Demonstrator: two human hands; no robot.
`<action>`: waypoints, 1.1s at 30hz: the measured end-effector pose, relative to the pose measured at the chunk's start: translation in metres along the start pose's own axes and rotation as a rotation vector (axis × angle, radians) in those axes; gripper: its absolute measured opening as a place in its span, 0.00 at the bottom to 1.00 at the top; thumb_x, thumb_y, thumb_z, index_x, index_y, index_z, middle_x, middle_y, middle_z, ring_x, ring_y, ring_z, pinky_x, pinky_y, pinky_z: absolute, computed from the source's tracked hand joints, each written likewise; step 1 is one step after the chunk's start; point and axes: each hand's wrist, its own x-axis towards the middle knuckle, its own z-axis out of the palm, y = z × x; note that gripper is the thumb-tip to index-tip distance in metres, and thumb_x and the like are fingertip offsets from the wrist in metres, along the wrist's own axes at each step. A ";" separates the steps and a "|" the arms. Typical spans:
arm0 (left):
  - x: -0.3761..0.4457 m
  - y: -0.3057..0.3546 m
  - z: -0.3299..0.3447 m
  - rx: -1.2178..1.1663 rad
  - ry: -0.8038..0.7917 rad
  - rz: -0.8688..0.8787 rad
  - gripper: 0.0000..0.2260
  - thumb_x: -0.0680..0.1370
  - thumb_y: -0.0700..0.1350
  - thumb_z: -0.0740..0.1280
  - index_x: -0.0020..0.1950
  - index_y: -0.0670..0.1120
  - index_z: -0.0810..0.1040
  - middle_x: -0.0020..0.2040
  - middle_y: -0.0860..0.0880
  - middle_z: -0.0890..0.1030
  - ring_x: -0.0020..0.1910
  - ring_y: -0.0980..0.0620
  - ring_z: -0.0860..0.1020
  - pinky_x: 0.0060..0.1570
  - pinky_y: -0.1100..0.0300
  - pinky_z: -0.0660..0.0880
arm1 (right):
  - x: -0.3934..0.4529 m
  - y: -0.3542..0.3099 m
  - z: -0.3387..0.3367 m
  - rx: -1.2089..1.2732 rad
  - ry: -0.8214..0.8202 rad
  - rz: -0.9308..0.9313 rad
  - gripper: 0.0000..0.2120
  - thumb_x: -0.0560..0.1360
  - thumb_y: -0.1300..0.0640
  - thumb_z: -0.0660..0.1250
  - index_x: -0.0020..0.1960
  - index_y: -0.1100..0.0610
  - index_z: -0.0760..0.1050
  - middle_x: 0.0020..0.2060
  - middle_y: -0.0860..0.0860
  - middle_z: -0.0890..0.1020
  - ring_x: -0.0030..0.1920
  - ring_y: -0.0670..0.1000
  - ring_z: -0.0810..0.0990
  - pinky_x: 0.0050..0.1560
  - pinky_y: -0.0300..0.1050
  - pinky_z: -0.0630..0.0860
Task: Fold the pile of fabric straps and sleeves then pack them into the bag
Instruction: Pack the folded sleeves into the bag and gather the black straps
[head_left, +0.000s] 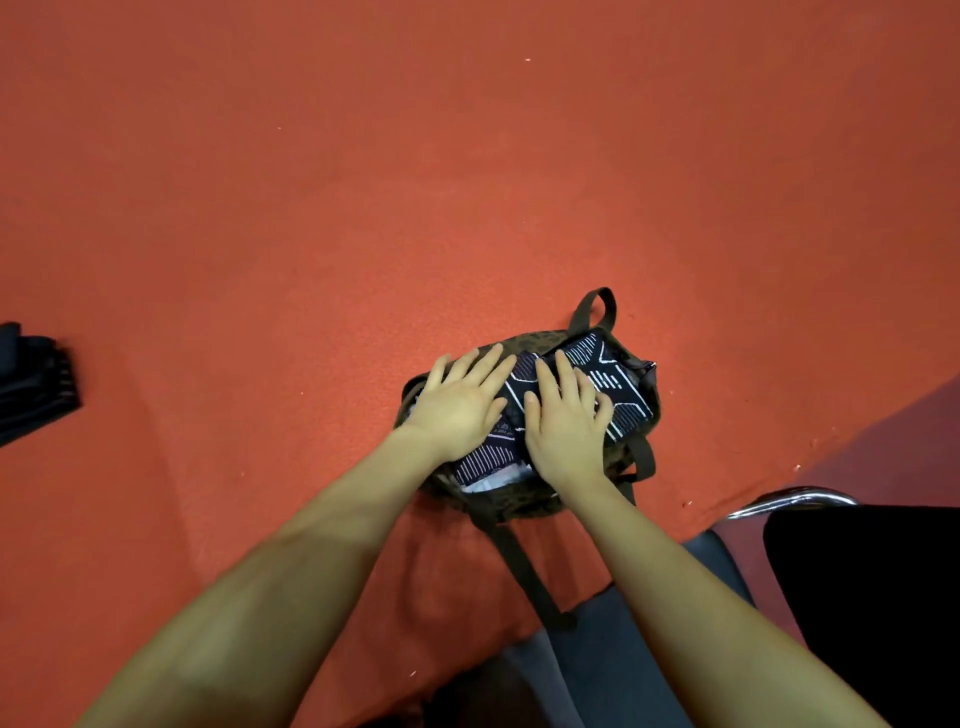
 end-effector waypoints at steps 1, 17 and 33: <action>-0.008 -0.004 -0.003 -0.020 0.026 -0.019 0.25 0.84 0.52 0.50 0.79 0.51 0.46 0.79 0.52 0.47 0.77 0.50 0.48 0.73 0.50 0.42 | -0.001 -0.008 -0.001 0.002 0.020 -0.021 0.21 0.81 0.51 0.55 0.74 0.53 0.64 0.75 0.52 0.62 0.72 0.57 0.62 0.68 0.57 0.54; -0.259 -0.196 -0.002 -0.057 0.319 -0.396 0.27 0.81 0.49 0.57 0.78 0.47 0.52 0.78 0.49 0.56 0.75 0.51 0.57 0.70 0.53 0.50 | -0.089 -0.276 0.062 0.024 -0.014 -0.484 0.22 0.71 0.51 0.54 0.54 0.60 0.79 0.55 0.59 0.79 0.50 0.62 0.79 0.49 0.55 0.75; -0.457 -0.422 0.054 -0.060 0.481 -0.706 0.22 0.68 0.41 0.75 0.60 0.38 0.78 0.59 0.40 0.80 0.56 0.41 0.79 0.54 0.47 0.71 | -0.166 -0.545 0.180 0.004 -0.234 -0.815 0.23 0.74 0.52 0.54 0.65 0.58 0.73 0.62 0.53 0.76 0.59 0.58 0.73 0.56 0.51 0.63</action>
